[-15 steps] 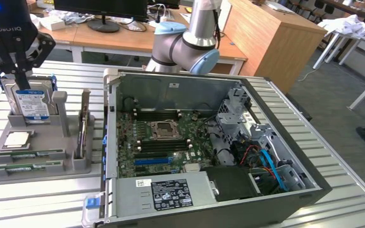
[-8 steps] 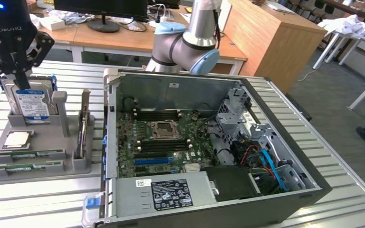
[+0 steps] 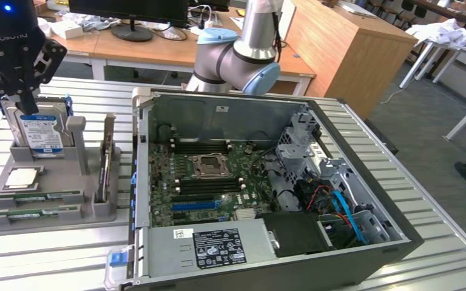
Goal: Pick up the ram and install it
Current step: 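Pick up the ram and move it above insertion slot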
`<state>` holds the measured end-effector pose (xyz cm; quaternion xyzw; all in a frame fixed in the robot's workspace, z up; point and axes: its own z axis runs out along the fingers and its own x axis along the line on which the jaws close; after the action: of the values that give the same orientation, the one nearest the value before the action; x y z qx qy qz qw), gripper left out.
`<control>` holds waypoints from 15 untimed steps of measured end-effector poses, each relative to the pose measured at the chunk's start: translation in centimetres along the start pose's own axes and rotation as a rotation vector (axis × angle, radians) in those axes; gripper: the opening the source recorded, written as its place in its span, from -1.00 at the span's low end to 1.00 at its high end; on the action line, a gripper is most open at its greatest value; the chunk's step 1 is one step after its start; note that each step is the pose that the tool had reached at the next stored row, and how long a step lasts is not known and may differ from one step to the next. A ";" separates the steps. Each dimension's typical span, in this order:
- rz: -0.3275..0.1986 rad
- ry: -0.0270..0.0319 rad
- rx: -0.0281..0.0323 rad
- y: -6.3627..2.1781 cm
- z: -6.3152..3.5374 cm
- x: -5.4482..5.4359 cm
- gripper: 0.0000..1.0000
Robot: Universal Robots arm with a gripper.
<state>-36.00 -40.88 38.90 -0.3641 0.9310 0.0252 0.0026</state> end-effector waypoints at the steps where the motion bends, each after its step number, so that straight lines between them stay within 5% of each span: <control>1: -0.018 0.0008 -0.0005 0.00 0.01 0.0 -0.80; 15: -0.272 0.0123 -0.0063 0.00 0.05 0.0 -0.80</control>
<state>-36.00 -40.88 38.86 -0.4871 0.8730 0.0253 -0.0008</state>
